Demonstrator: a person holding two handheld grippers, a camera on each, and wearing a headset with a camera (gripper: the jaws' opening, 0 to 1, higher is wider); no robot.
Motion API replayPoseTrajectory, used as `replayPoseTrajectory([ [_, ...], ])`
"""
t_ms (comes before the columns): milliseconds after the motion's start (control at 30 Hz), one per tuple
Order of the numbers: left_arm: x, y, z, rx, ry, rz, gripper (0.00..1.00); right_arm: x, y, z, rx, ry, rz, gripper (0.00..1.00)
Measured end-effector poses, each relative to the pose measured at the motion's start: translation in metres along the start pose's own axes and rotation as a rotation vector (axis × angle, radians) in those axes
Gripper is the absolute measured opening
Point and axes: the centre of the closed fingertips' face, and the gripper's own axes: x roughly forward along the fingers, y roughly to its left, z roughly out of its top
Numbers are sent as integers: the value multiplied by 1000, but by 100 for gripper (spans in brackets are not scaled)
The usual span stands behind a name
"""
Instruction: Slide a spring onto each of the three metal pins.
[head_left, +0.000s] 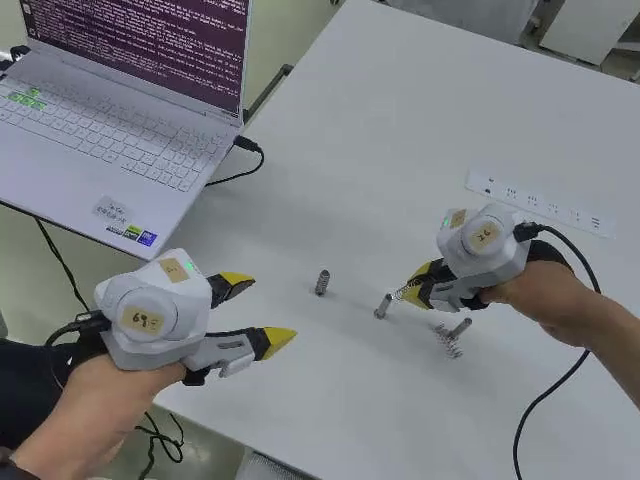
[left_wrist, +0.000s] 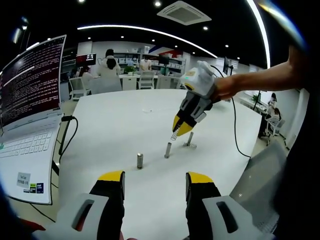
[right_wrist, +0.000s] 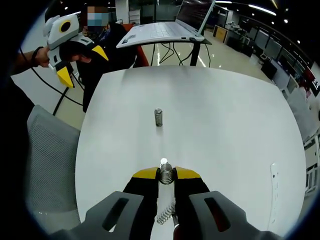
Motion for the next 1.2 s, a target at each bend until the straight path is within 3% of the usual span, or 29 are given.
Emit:
replayPoseTrajectory([
  [733, -5, 6, -8, -20, 15, 14, 42, 21, 4, 3, -51, 41, 46, 9],
  [1200, -6, 8, -14, -24, 33, 17, 42, 44, 9, 1, -75, 70, 80, 9],
])
